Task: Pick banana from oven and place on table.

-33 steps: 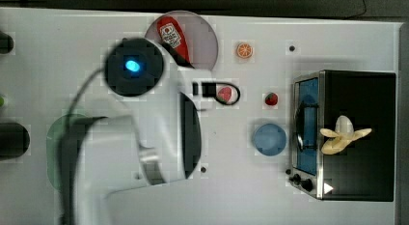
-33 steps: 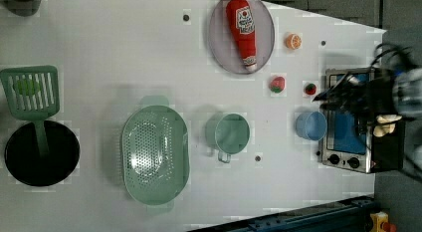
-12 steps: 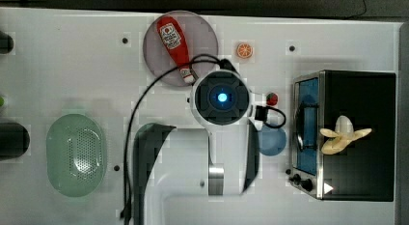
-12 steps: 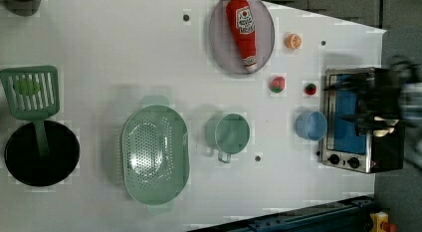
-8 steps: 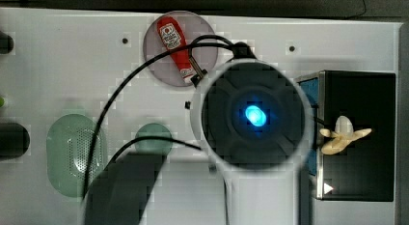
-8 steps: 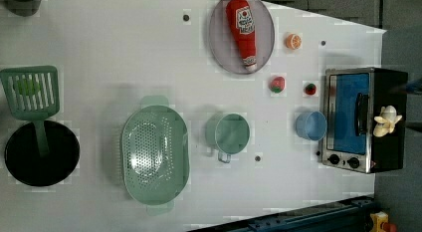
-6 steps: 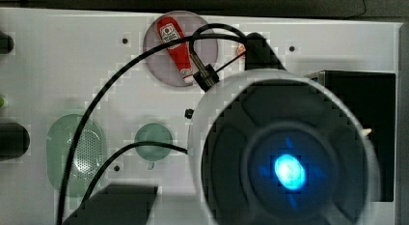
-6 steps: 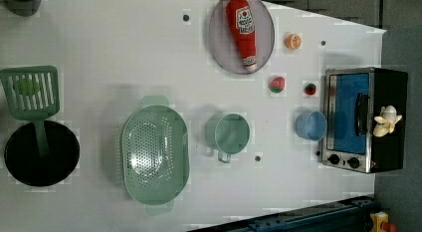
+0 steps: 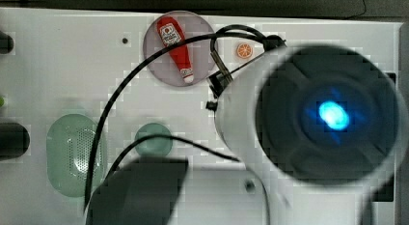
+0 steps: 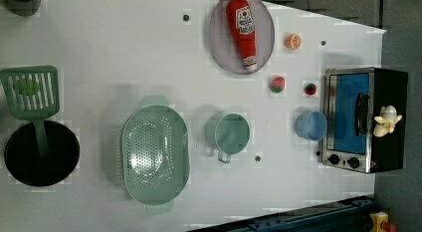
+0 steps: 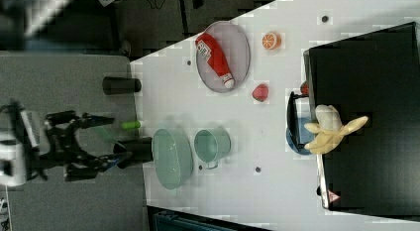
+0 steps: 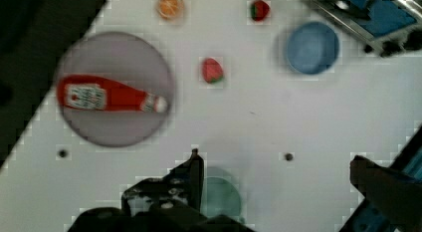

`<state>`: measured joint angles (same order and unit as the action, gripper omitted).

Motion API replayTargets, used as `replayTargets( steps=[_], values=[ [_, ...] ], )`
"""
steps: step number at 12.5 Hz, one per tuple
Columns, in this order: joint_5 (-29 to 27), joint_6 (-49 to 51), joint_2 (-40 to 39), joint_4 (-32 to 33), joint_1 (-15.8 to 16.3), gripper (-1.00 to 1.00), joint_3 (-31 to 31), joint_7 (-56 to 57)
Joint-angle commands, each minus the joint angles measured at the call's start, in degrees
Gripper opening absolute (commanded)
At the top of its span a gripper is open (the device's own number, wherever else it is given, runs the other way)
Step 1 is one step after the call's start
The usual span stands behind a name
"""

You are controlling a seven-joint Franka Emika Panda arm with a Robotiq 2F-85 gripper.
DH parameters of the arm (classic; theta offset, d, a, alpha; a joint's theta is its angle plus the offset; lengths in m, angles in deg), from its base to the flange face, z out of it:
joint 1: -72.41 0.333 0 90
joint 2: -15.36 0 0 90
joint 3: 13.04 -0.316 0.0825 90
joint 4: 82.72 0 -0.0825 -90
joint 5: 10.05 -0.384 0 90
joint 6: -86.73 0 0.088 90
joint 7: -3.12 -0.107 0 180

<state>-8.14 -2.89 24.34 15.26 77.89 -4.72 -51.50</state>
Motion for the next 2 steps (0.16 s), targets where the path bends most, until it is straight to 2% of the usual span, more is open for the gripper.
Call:
replayTargets(
  steps=[1, 2],
  values=[
    [0.52, -0.45, -1.67, 1.53, 0.67, 1.00, -0.55, 0.51],
    [0.52, -0.44, -1.85, 1.53, 0.67, 1.00, -0.55, 0.50]
  ],
)
